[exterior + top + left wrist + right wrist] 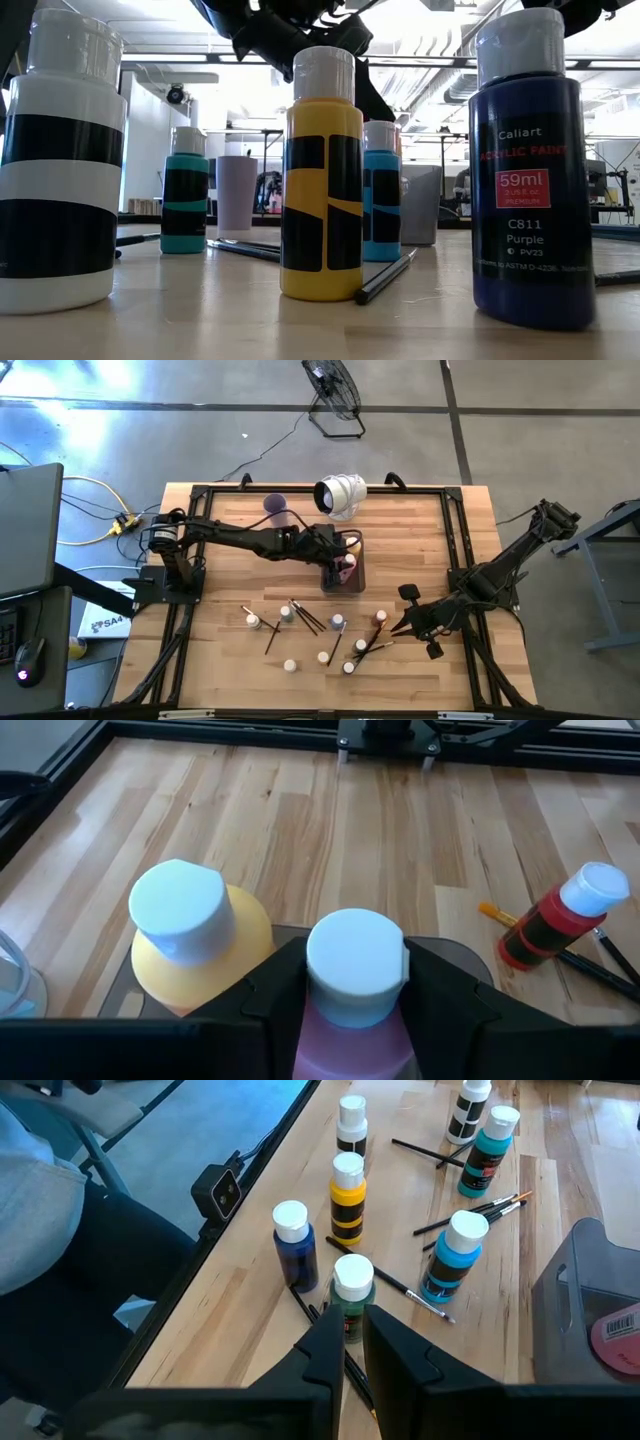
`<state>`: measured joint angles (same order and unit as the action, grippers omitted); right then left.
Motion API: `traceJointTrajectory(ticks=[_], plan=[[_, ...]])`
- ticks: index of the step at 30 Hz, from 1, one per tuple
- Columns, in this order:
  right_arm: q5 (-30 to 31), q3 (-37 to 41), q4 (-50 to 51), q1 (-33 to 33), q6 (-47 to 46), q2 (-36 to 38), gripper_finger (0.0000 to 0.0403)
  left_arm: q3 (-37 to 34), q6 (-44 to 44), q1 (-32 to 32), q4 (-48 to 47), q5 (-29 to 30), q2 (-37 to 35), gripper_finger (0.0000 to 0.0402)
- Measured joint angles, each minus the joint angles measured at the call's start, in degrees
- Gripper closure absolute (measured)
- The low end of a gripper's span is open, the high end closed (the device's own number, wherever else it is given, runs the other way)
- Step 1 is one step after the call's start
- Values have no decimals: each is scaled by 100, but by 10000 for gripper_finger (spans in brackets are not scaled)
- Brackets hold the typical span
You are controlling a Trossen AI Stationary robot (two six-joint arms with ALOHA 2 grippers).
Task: Pick & Place Paint Supplies
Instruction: Put the pink paint bottle into the black bin, then adjust the paint bottles
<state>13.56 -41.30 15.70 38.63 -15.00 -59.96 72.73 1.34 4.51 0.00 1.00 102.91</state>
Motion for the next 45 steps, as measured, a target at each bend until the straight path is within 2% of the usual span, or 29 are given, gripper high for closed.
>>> traceJointTrajectory(ticks=[10,14,26,35,39,42,45], plan=[[0,0,2,0,0,0,371,90,-111,-2,-81,-14,11,155],[0,0,2,0,0,0,371,239,-114,-2,-262,-18,20,139],[0,0,4,0,2,0,371,1130,-106,-2,-1268,-49,15,137],[0,0,3,0,2,0,371,1915,541,-2,-1898,-60,11,137],[0,0,2,0,2,0,371,2079,301,-5,-2302,-56,2,137],[0,0,2,0,21,0,371,2068,161,-39,-2496,-31,-16,152],[2,0,0,0,175,0,371,2065,-14,-89,-2576,45,-62,189]])
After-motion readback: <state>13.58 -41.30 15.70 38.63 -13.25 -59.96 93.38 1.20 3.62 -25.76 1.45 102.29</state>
